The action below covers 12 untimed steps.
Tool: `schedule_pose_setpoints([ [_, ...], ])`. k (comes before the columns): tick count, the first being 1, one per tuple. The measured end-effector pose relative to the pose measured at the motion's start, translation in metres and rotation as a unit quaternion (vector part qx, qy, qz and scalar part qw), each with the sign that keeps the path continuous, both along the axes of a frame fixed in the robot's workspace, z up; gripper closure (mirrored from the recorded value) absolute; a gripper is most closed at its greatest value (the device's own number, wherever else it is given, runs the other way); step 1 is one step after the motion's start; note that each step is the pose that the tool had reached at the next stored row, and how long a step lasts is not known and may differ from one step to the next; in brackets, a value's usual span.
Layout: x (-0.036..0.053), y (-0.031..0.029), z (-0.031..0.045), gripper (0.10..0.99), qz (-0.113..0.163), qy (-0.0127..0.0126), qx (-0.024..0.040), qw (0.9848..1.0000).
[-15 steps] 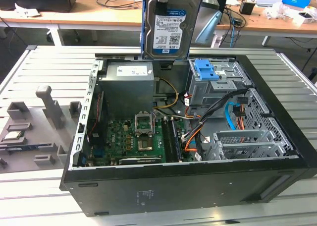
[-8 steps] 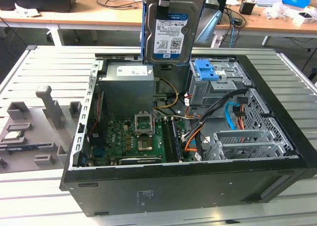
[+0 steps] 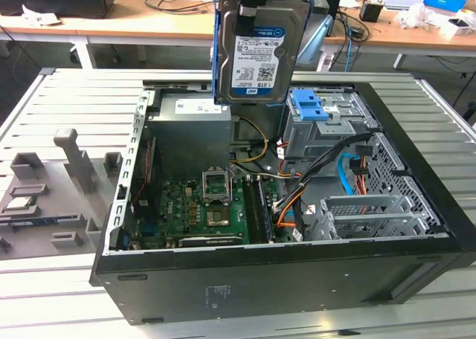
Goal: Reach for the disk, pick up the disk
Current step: 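Pick up the disk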
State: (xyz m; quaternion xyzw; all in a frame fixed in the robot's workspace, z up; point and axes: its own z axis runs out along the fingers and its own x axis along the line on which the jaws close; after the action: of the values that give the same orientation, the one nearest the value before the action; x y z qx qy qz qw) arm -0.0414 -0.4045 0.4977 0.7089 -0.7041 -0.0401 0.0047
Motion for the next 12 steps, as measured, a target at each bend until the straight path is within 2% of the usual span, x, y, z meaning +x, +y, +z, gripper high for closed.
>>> schedule_pose_setpoints([
  [12, 0.0, -0.025, -0.0003, 0.722, 0.0, 0.0, 0.0, 1.0],
])
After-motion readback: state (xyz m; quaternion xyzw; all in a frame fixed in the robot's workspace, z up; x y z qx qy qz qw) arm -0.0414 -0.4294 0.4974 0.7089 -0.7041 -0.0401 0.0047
